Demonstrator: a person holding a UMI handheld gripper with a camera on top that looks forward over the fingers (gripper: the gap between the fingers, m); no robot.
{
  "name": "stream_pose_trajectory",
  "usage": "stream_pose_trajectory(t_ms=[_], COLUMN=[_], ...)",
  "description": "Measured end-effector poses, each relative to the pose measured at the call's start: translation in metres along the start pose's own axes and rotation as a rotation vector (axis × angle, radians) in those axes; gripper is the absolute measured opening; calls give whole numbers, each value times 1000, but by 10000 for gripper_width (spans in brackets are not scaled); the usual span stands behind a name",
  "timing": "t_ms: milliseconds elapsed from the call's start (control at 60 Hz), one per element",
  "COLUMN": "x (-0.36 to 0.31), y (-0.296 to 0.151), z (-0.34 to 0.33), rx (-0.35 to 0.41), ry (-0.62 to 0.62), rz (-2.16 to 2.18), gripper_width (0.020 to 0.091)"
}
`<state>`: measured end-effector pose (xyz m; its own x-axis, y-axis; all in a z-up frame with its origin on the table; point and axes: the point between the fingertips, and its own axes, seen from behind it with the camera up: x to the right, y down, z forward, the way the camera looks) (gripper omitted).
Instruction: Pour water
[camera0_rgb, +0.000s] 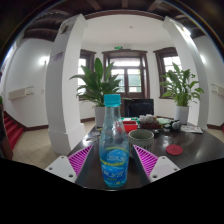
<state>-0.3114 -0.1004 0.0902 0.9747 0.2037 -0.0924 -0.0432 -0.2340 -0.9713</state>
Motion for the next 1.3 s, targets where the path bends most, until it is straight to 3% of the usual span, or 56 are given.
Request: stream_pose_trajectory(t_ms=[167,233,400,667,850,1183,1300], x=[8,0,0,-2,-35,-33,-20], y=[6,6,6,2,-30,-79,-96], z=[21,31,41,43,70,121,122], rx=[-12,7,32,15,44,165,253], ry=[1,-30,-35,-19,-70,-177,-223], rz=[3,-3,-23,9,472,1502,1791], gripper_width=[747,540,384,385,387,385,383])
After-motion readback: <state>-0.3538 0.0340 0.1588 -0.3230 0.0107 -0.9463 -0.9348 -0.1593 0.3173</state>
